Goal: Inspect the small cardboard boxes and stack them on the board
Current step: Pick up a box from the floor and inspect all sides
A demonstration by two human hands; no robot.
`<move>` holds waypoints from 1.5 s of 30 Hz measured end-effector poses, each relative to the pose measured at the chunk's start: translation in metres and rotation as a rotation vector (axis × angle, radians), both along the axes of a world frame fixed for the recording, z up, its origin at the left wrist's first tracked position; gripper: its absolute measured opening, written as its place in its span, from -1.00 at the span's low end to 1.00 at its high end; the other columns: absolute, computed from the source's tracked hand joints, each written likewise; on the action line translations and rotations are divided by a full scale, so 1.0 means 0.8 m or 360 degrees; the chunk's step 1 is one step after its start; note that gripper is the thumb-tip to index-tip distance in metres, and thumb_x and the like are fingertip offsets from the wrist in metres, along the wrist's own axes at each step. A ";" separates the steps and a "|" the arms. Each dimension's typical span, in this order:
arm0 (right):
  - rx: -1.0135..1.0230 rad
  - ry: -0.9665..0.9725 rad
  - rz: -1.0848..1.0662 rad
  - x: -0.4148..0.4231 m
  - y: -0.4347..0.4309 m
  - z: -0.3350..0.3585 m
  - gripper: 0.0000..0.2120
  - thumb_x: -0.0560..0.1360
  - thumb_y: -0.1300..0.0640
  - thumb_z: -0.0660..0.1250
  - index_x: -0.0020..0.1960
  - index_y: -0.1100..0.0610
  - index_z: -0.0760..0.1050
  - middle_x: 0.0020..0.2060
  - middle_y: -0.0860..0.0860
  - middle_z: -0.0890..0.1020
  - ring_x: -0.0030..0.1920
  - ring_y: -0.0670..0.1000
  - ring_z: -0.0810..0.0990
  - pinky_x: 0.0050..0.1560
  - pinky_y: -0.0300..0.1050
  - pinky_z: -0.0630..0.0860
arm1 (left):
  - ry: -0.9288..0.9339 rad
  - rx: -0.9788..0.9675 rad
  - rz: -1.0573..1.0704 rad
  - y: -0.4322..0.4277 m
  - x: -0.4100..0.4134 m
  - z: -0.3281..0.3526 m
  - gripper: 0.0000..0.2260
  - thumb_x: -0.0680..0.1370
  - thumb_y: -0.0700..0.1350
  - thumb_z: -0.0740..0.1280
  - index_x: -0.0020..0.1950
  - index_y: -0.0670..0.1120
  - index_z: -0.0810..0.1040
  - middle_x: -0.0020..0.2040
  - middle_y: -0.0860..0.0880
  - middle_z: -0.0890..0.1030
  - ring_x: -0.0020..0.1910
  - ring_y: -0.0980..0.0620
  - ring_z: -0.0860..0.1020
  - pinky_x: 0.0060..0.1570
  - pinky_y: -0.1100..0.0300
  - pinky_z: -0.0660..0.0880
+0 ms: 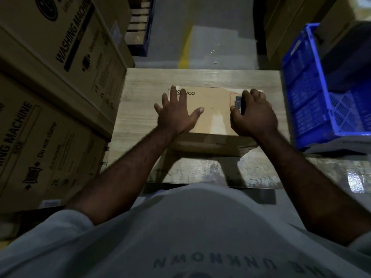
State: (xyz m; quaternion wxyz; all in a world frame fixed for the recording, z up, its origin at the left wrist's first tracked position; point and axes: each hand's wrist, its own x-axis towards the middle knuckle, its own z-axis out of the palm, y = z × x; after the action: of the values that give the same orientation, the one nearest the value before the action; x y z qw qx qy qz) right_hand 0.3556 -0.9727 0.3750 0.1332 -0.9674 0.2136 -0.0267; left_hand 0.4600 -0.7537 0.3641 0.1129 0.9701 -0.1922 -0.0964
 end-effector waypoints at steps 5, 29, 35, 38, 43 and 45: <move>0.0434 -0.0186 -0.0224 -0.003 -0.017 0.021 -0.74 0.64 0.00 0.36 0.29 0.05 0.50 0.27 0.10 0.58 0.22 0.15 0.61 0.14 -0.05 0.55 | 0.0106 -0.0351 0.0103 0.007 0.021 0.017 -0.16 0.41 0.38 0.43 0.52 -0.04 0.24 0.43 -0.13 0.20 0.32 -0.21 0.43 0.23 -0.10 0.52; 0.0802 -0.0387 -0.0391 -0.034 -0.020 -0.006 -0.55 0.55 0.17 0.50 0.32 0.15 0.35 0.10 0.00 0.61 0.06 -0.05 0.64 -0.09 -0.26 0.61 | 0.0109 -0.0693 0.0279 0.051 0.023 0.019 -0.38 0.30 0.01 0.69 0.13 -0.13 0.37 -0.06 -0.02 0.56 -0.10 -0.01 0.54 -0.26 0.18 0.41; 0.0761 -0.0282 -0.0439 -0.068 -0.017 -0.065 -0.58 0.50 0.23 0.55 0.22 0.19 0.41 0.00 0.06 0.60 -0.03 0.03 0.59 -0.20 -0.34 0.47 | 0.0261 -0.0644 0.0276 0.069 -0.016 -0.043 -0.52 0.34 -0.08 0.66 0.01 -0.15 0.41 -0.16 -0.08 0.55 -0.19 -0.01 0.48 -0.38 0.16 0.26; 0.0747 -0.0247 -0.0413 -0.086 -0.015 -0.087 -0.61 0.51 0.25 0.53 0.21 0.21 0.40 -0.04 0.10 0.60 -0.03 0.13 0.62 -0.09 0.02 0.58 | 0.0303 -0.0645 0.0228 0.075 -0.031 -0.057 -0.56 0.36 -0.13 0.65 -0.01 -0.16 0.41 -0.17 -0.09 0.55 -0.20 -0.03 0.47 -0.35 0.15 0.26; 0.0692 -0.0262 -0.0363 -0.098 -0.004 -0.100 -0.66 0.56 0.28 0.43 0.25 0.24 0.38 0.06 0.24 0.65 0.06 0.27 0.66 -0.04 0.11 0.59 | 0.0280 -0.0536 0.0079 0.080 -0.051 -0.067 -0.59 0.44 -0.16 0.57 0.10 -0.17 0.38 -0.02 -0.10 0.49 -0.05 -0.11 0.49 -0.23 0.11 0.26; 0.0639 -0.0241 -0.0324 -0.098 0.005 -0.099 -0.58 0.56 0.29 0.39 0.37 0.26 0.36 0.21 0.25 0.62 0.18 0.27 0.63 0.06 -0.01 0.54 | 0.0163 -0.0358 -0.0027 0.075 -0.058 -0.070 -0.56 0.47 -0.12 0.53 0.21 -0.19 0.40 0.20 -0.18 0.46 0.16 -0.22 0.49 -0.06 0.11 0.38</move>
State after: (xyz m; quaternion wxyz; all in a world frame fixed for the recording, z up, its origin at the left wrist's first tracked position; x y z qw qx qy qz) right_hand 0.2774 -0.9687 0.2955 0.3351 -0.8903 0.3005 -0.0695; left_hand 0.4134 -0.6934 0.3079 0.2297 0.9434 -0.2041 -0.1246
